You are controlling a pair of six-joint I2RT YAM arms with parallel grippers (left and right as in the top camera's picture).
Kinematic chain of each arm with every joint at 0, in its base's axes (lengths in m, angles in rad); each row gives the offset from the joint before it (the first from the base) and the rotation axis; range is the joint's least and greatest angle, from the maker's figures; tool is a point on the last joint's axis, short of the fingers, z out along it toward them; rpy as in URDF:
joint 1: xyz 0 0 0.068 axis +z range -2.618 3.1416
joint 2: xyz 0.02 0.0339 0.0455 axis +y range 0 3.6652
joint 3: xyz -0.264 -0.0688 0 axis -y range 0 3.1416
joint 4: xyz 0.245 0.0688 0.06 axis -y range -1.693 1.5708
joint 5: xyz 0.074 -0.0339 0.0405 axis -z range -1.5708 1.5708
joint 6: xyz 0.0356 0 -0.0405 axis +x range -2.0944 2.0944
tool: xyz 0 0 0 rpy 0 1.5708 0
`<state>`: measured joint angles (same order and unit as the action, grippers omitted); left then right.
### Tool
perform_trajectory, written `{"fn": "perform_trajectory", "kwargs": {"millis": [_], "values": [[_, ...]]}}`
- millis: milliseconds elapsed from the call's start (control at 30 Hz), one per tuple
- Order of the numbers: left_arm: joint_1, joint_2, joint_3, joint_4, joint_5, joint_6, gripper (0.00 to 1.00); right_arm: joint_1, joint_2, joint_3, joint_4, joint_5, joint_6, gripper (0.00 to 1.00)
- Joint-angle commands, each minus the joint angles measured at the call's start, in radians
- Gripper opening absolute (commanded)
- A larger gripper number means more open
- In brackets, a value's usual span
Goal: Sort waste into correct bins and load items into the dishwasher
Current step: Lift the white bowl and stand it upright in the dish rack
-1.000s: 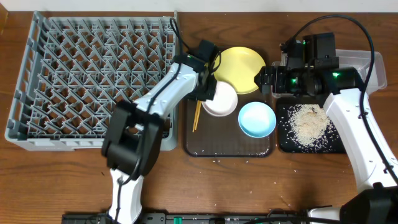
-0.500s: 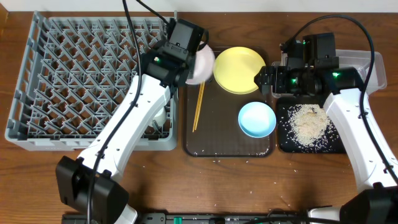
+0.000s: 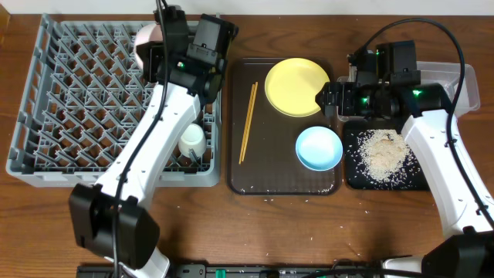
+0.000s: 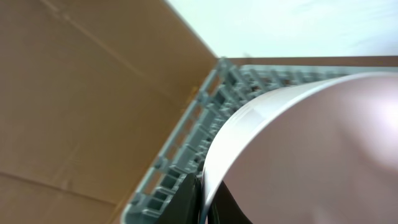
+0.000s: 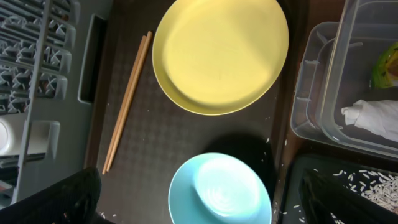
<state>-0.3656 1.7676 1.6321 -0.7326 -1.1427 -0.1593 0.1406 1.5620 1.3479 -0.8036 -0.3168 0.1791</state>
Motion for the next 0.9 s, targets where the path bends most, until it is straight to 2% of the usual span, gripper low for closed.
{"fn": "perform_trajectory", "kwargs": {"millis": [0,333,867], "values": [[-0.001,0.045,-0.022,0.003,-0.132,-0.043,0.08,-0.003,-0.013,0.004,-0.001,0.006,0.007,0.99],[-0.018,0.161,-0.080,0.000,-0.292,-0.155,0.07,-0.003,-0.013,0.004,-0.001,0.006,0.007,0.99],[-0.084,0.198,-0.216,-0.010,-0.291,-0.335,0.07,-0.003,-0.013,0.004,-0.001,0.006,0.007,0.99]]}}
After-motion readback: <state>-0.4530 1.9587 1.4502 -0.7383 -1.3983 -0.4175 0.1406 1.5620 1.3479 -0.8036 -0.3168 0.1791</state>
